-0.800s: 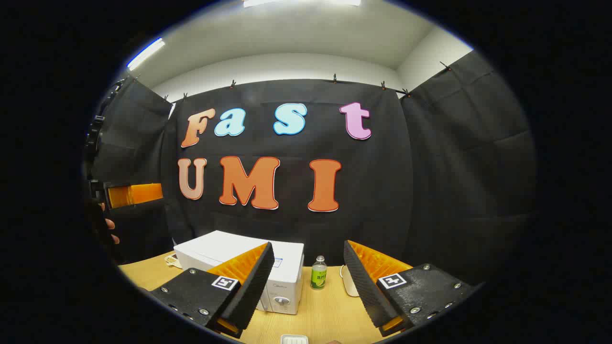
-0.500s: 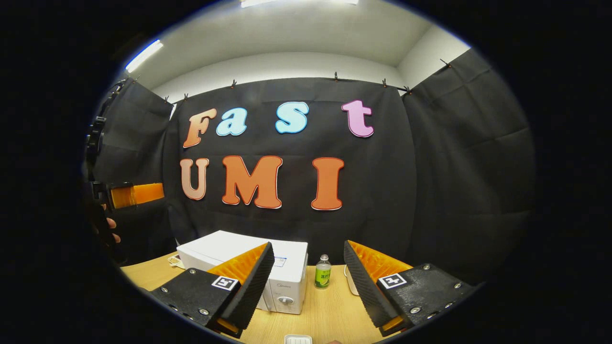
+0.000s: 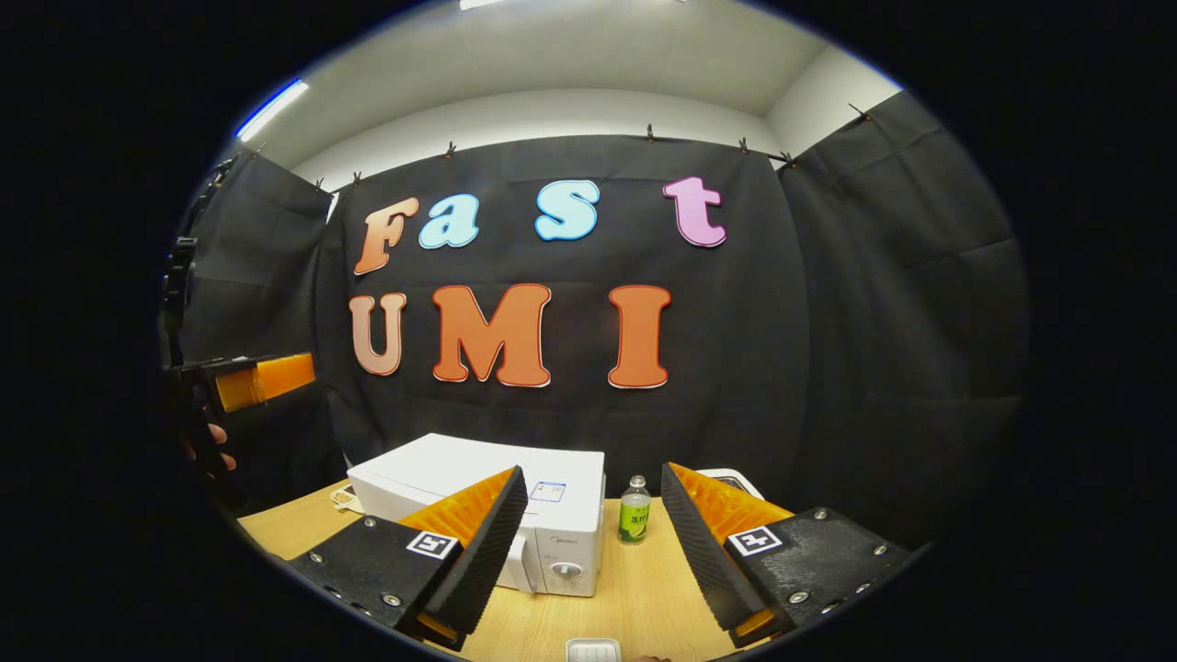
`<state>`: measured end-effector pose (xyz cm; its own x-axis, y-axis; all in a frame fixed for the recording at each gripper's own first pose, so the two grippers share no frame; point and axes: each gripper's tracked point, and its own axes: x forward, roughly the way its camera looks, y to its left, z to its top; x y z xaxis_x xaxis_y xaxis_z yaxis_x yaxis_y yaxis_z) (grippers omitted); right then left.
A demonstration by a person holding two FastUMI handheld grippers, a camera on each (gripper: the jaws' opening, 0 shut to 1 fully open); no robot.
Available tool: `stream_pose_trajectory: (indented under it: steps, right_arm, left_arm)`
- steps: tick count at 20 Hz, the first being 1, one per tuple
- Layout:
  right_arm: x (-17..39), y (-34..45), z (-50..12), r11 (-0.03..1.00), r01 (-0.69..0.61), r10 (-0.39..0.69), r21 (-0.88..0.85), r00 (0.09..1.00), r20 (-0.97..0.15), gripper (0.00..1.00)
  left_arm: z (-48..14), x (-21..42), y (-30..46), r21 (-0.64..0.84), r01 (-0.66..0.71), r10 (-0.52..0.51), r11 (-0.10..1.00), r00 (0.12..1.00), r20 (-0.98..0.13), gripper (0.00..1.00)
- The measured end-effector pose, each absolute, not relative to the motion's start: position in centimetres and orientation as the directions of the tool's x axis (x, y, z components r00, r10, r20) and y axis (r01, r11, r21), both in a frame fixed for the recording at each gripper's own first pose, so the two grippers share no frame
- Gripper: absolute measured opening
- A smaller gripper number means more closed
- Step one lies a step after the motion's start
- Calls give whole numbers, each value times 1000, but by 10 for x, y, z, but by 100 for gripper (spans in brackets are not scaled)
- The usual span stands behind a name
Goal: Open the microwave oven with the left hand, put the food in, and close the microwave oven.
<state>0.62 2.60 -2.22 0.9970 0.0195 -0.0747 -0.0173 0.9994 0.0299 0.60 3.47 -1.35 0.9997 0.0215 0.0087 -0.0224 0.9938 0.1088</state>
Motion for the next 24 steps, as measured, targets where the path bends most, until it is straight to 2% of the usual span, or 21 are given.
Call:
stream_pose_trajectory:
  steps: [1,2,4,13,23,24]
  right_arm:
    - [7,26,-24,999,-14,17,33,997,-79,92]
    - [9,25,-24,999,-11,13,34,997,-80,92]
    - [11,24,-25,999,-5,8,34,997,-83,92]
    - [9,10,-42,999,35,-35,4,994,-106,92]
    - [-23,-17,-73,998,55,-59,-29,988,-140,92]
    - [-26,-21,-75,998,57,-61,-37,988,-138,91]
  left_arm:
    - [-16,5,36,122,-22,22,992,1000,6,95]
    - [-19,5,35,132,-18,18,991,1000,2,99]
    - [-25,5,30,148,-2,2,989,1000,-3,95]
    - [-53,9,16,150,15,-10,989,999,-35,97]
    - [-147,13,-69,134,140,-119,981,981,-153,95]
    - [-157,13,-77,135,149,-126,980,978,-164,98]
